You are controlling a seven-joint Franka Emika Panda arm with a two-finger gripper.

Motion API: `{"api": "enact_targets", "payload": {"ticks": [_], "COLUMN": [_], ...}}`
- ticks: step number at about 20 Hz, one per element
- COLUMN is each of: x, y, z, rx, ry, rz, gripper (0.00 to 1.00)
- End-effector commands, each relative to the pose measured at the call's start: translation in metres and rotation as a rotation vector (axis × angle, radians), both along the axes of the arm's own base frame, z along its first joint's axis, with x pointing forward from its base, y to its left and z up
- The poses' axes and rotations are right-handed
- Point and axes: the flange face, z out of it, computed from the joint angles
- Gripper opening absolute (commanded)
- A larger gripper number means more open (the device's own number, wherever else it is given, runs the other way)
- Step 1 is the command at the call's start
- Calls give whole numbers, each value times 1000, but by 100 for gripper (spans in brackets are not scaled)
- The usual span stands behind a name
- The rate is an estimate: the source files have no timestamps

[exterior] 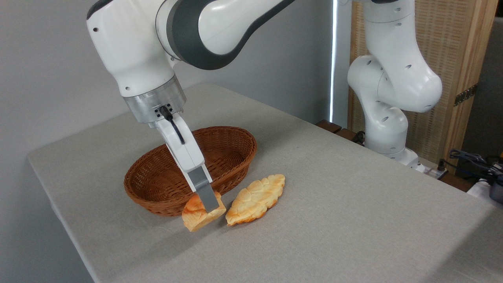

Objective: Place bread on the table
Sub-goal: 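Open the gripper to release the roll and raise the gripper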

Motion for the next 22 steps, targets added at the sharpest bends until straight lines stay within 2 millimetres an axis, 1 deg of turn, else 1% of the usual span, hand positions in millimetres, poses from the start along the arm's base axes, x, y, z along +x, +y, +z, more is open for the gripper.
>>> {"api": "enact_targets", "payload": {"ticks": [1,5,6,8,10,12,13,15,16,18,20,21,22], "x": [-4,-5,-6,-11,-16,-24,-24,-29,-29,-28,-25,-23,-23], "y": [0,-2,-1,0,-1,-2,-5,-5,-2,-2,-1,8,11], "z": [5,13,18,39,55,81,87,106,115,119,119,119,119], "rx": [-11,-12,-16,-9,-23,-54,-72,-118,-143,-176,-191,-209,-237], "ry": [10,-5,-16,-56,-83,-139,-162,-204,-223,-242,-260,-262,-258], "rz": [7,5,7,6,11,21,22,67,116,217,263,287,300], "gripper": [100,100,100,100,100,100,99,99,99,99,100,100,100]}}
